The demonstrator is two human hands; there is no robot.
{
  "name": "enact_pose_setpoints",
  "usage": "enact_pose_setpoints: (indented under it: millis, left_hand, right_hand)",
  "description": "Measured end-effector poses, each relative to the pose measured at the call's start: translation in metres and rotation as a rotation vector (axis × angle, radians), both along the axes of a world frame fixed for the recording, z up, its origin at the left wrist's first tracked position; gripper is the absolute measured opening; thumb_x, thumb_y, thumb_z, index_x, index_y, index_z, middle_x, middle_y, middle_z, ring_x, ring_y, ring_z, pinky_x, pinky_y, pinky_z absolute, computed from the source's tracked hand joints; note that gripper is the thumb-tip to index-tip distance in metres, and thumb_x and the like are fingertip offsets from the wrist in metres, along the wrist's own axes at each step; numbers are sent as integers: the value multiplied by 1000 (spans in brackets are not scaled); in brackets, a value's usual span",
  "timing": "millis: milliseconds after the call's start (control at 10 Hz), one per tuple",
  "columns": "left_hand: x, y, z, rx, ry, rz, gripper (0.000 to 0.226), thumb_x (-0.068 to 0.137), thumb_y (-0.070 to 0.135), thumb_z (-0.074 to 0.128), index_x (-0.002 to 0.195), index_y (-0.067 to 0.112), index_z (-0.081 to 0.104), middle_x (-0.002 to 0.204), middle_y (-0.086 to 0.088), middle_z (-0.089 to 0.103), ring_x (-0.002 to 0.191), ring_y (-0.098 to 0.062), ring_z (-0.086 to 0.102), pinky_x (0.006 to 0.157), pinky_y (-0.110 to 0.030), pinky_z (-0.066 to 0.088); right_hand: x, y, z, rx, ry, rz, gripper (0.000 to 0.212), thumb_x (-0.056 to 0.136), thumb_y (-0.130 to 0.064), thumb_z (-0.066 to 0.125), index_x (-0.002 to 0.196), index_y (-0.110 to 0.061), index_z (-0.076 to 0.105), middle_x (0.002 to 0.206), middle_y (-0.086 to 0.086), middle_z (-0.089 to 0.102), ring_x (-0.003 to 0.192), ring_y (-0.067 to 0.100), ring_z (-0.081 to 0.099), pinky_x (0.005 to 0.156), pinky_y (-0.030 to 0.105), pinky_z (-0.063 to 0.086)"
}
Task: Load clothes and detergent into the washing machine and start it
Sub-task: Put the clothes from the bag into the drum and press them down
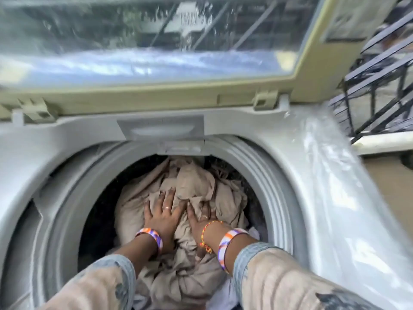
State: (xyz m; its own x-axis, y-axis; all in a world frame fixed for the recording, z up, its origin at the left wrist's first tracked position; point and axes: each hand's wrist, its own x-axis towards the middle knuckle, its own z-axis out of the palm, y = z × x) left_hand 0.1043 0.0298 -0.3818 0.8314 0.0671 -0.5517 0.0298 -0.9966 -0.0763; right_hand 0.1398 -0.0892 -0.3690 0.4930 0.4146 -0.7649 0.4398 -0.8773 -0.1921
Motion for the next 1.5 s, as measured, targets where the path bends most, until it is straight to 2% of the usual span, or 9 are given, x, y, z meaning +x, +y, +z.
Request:
enact_pose_setpoints:
  millis: [300, 400, 600, 700, 800, 900, 1100, 1200, 1500]
  left_hand:
    - [20, -40, 128, -17, 210, -62, 99, 68, 26, 77, 147, 29, 17, 157, -13, 11, 139, -30, 32, 114, -40, 31]
    - [12, -66, 183, -68, 143, 4, 57, 86, 14, 61, 139, 12, 39, 147, -7, 42, 99, 4, 65, 89, -19, 48]
    - [-32, -135, 259, -73, -58, 30, 37, 96, 10, 43, 131, -1, 48, 140, -14, 49, 128, -24, 49, 88, -16, 47]
    - [-52, -160, 260, -246, -44, -62, 41, 101, 20, 31, 130, -3, 47, 140, -18, 48, 125, -27, 50, 77, -15, 47]
    - [-62, -193, 252, -399, 76, -210, 30, 101, 25, 29, 99, 10, 55, 106, -22, 61, 83, -27, 55, 76, -29, 44]
    - [-74, -215, 250, -318, 102, -244, 37, 102, 24, 24, 110, 2, 53, 104, -21, 59, 78, -23, 47, 80, -33, 45]
    - [-105, -238, 233, -78, -67, -238, 83, 92, 62, 12, 123, -4, 52, 126, -27, 55, 118, -35, 52, 98, -36, 40]
    - [-113, -239, 228, -54, -149, -217, 80, 92, 61, 11, 117, 0, 57, 120, -23, 60, 112, -33, 57, 92, -35, 43]
    - [-72, -279, 273, 136, 85, -219, 49, 92, 50, 41, 87, 7, 64, 97, -17, 63, 88, -21, 55, 81, -28, 49]
  right_hand:
    - [13, -24, 128, 100, -361, 234, 34, 88, -13, 54, 117, 4, 58, 122, 22, 60, 111, 34, 60, 91, 39, 50]
    - [8, -45, 166, 127, -435, 218, 36, 88, -18, 57, 116, 5, 59, 121, 24, 61, 111, 36, 59, 90, 39, 51]
    - [-27, -125, 213, 178, -527, 189, 31, 89, -16, 50, 114, 0, 58, 116, 23, 62, 108, 33, 59, 83, 34, 46]
    - [-42, -177, 208, 89, -582, 153, 34, 93, -29, 48, 123, -15, 53, 129, 9, 55, 128, 24, 44, 107, 54, 24]
    - [-48, -216, 183, 218, -570, 43, 37, 93, -24, 47, 130, -27, 49, 147, -6, 35, 143, 13, 16, 113, 60, 7]
    - [-55, -227, 169, 676, -474, -280, 35, 86, -5, 55, 112, -25, 66, 148, -11, 30, 142, 4, 13, 115, 48, 20]
    - [-64, -228, 170, 720, -311, -627, 60, 92, -16, 53, 142, -38, 28, 154, 9, -24, 142, 35, -18, 117, 43, 6]
    - [-67, -233, 167, 939, -140, -705, 67, 91, -6, 53, 145, -30, 23, 157, 6, 12, 144, 18, 14, 106, 19, 18]
    - [-48, -251, 152, 1165, 67, -752, 63, 87, 1, 54, 141, -28, 37, 145, -5, 36, 122, 6, 39, 92, 18, 42]
